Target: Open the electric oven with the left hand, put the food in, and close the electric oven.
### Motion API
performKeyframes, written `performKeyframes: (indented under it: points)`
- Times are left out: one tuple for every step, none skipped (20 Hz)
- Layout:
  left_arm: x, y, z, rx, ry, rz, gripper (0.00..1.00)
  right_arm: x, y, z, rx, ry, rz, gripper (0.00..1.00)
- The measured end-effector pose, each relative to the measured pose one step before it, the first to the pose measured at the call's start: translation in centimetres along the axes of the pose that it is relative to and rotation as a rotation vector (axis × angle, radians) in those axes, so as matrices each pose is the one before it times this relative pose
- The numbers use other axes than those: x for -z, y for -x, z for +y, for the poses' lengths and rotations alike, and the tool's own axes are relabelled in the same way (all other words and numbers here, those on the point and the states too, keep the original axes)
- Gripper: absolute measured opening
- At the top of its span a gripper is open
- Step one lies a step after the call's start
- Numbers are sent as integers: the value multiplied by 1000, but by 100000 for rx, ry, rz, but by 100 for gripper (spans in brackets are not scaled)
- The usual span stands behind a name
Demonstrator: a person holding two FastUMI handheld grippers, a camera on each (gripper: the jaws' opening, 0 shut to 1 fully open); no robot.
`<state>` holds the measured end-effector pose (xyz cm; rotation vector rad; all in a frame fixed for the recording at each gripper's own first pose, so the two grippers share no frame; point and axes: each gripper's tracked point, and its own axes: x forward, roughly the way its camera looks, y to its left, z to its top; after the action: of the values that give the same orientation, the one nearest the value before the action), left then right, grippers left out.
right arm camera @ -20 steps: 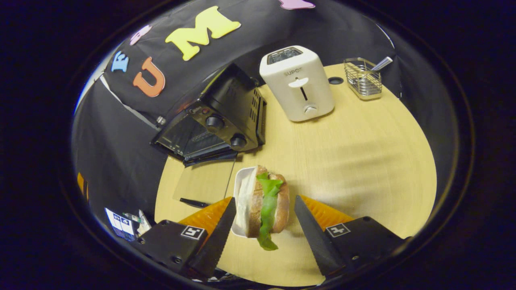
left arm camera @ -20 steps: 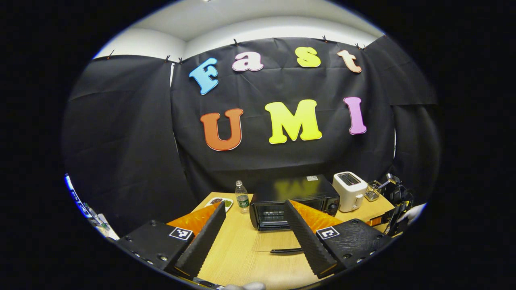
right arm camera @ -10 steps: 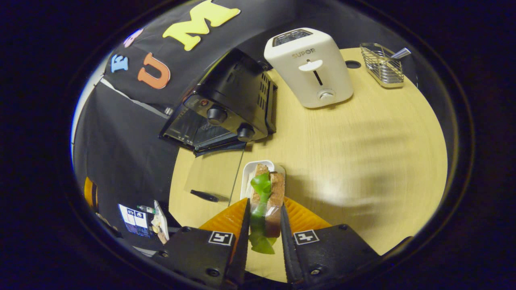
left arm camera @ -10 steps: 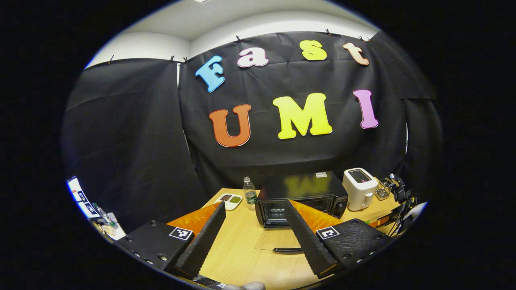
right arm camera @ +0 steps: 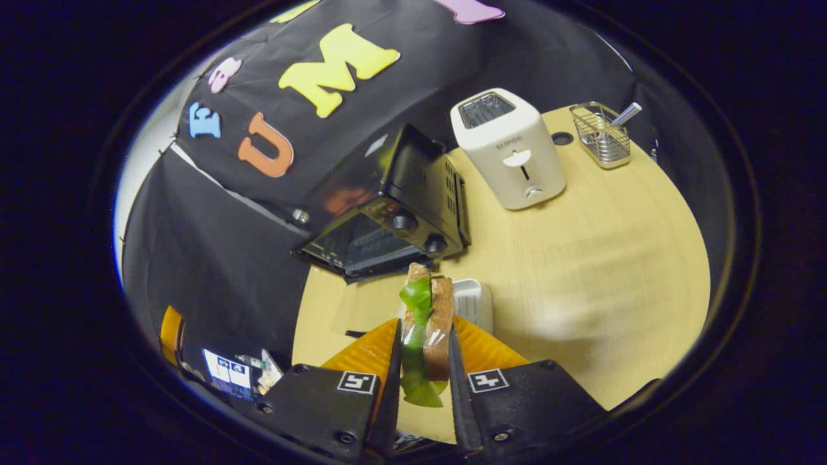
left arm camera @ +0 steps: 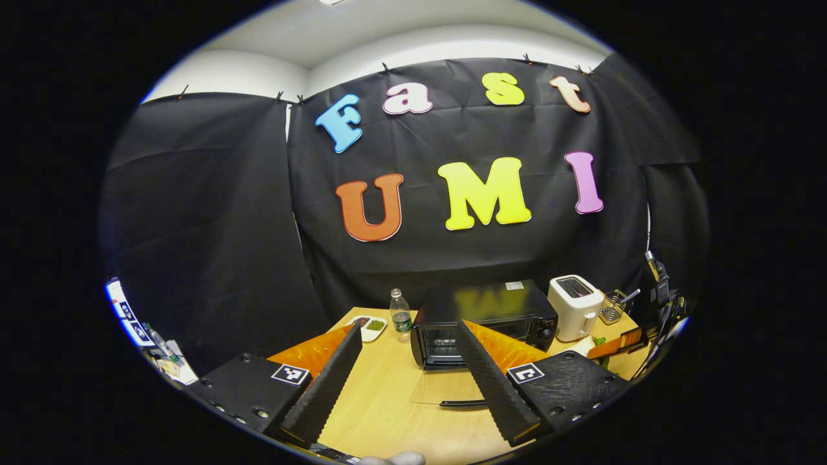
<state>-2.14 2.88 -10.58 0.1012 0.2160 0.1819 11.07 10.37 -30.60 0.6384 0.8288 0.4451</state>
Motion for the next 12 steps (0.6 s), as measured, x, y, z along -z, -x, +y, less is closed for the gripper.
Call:
performKeyframes:
  points:
    - [256, -120, 263, 2465, -17, -353, 95, 136, -50, 1214, -453, -1747, -3676, 38]
    - [344, -70, 235, 2296, 331, 800, 95, 235, -216, 1388, -721, -2758, -4108, 39]
    - [337, 12, 405, 2322, 591, 740, 95, 240, -427, 1429, -1362, -3458, -4596, 38]
    - [239, 14, 287, 2267, -60, 206, 95, 332, -527, 1149, -1513, -2873, -4232, 38]
    - [441, 58, 530, 1634, -635, 376, 95, 492, -851, 914, -1065, -2897, -3719, 38]
    - [331, 111, 507, 1558, -996, 293, 95, 490, -944, 696, -811, -3148, -3874, 38]
    - [389, 103, 396, 1680, -851, 298, 95, 518, -1085, 537, -748, -3215, -3474, 38]
    - [425, 41, 417, 1013, -1189, 619, 95, 621, -1131, 486, -494, -4116, -2984, 38]
    - [125, 273, 573, 628, -1348, -164, 95, 774, -1209, 349, -475, -3848, -2394, 38]
    - [115, 237, 431, 374, -1057, -389, 95, 861, -1136, 416, -922, -2835, -1815, 38]
    - [354, -5, 345, 569, -684, 428, 95, 700, -1114, 246, -574, -1964, -1893, 38]
    - [368, 178, 223, 319, -562, 177, 95, 531, -1246, 211, -146, -1420, -2487, 38]
